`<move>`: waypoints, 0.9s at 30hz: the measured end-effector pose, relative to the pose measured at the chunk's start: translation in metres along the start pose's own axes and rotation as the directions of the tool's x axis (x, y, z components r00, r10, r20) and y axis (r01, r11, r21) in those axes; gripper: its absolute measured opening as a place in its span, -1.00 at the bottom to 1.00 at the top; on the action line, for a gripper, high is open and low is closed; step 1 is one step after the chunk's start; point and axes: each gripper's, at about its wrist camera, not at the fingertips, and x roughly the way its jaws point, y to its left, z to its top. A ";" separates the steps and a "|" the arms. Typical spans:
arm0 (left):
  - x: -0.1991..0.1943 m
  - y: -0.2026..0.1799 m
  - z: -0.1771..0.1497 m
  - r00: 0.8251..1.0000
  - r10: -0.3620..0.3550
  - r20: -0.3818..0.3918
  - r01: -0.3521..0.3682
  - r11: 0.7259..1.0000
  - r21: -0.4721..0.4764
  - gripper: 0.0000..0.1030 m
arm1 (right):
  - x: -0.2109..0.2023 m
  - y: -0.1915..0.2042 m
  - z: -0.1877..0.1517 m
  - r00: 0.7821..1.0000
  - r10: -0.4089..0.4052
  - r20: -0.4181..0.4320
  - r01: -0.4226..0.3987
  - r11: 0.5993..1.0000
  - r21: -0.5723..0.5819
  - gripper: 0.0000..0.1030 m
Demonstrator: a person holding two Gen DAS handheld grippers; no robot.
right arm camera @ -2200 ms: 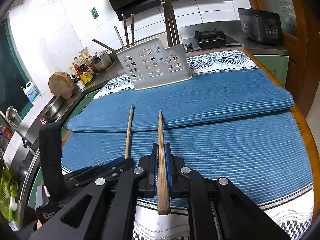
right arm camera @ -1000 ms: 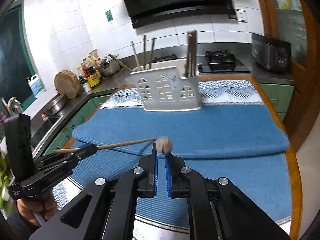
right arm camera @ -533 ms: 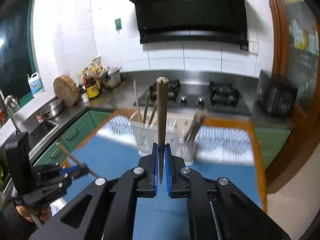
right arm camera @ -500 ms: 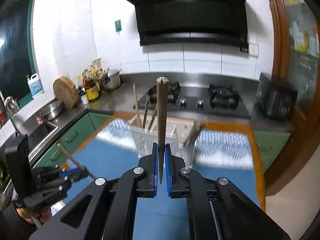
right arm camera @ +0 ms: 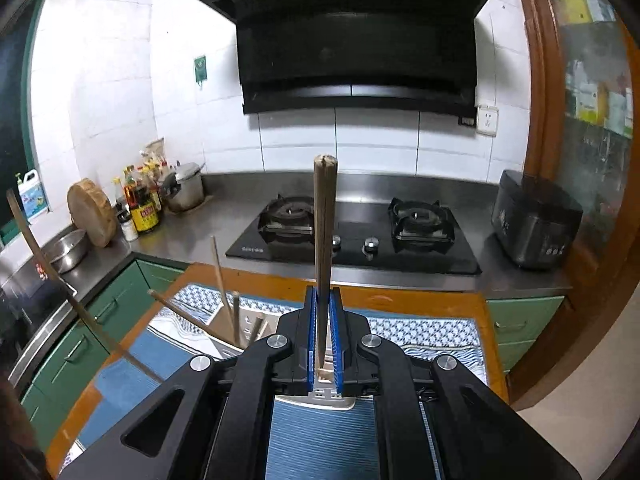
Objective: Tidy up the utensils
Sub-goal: 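Lift both chopsticks and carry them over the white holder, then lower both chopsticks into the white holder and open both tools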
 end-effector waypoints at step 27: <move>0.109 0.033 0.000 0.995 0.071 -0.073 -0.078 0.992 -0.100 -0.90 | 0.027 0.009 -0.030 0.999 -0.013 -0.052 0.008 0.995 -0.098 -0.55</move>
